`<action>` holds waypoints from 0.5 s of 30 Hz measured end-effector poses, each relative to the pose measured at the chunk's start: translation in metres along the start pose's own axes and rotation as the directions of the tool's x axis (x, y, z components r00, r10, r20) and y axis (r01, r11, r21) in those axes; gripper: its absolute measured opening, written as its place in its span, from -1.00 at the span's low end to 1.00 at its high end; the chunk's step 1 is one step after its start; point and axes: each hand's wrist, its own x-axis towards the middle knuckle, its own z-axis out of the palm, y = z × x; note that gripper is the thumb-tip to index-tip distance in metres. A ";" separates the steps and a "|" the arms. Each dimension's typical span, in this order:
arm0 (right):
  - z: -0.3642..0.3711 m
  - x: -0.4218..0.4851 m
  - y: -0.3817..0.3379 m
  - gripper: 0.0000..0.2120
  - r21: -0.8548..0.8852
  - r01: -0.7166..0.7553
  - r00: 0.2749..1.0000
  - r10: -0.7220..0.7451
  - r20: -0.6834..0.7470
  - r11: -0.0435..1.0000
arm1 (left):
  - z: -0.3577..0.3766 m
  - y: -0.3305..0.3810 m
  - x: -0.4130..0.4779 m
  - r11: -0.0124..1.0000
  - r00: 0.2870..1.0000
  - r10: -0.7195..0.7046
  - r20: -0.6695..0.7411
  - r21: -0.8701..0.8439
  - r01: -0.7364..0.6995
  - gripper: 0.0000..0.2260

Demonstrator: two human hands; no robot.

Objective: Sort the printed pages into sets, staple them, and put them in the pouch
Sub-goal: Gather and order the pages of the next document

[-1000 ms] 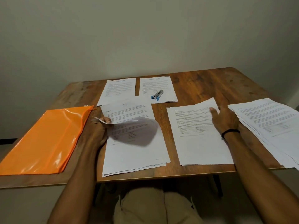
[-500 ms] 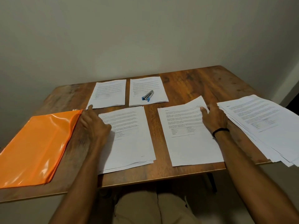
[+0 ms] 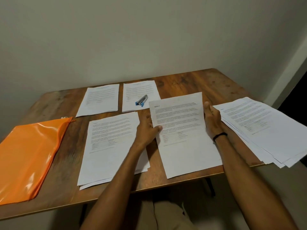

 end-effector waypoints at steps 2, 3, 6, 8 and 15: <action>-0.001 0.002 0.005 -0.49 -0.211 0.020 0.999 -0.027 -0.027 0.977 | -0.006 -0.005 0.000 1.000 0.997 0.019 -0.074 0.020 -0.018 -0.57; -0.001 0.001 0.007 -0.46 -0.365 0.043 0.998 -0.054 -0.020 0.930 | -0.013 -0.007 0.002 0.999 0.990 0.018 -0.138 0.030 -0.014 -0.56; 0.007 -0.006 0.006 -0.30 -0.722 0.047 0.997 0.015 0.079 0.690 | -0.047 -0.011 0.001 0.997 0.950 -0.027 -0.312 0.065 0.050 -0.56; 0.013 -0.008 0.000 -0.17 -0.819 0.036 0.989 0.098 0.112 0.573 | -0.071 -0.014 -0.001 0.991 0.923 -0.024 -0.385 0.112 0.073 -0.58; 0.017 -0.005 -0.006 -0.52 -0.664 0.007 0.988 0.095 0.118 0.748 | -0.114 -0.023 0.000 0.964 0.934 -0.064 -0.351 0.219 0.148 -0.54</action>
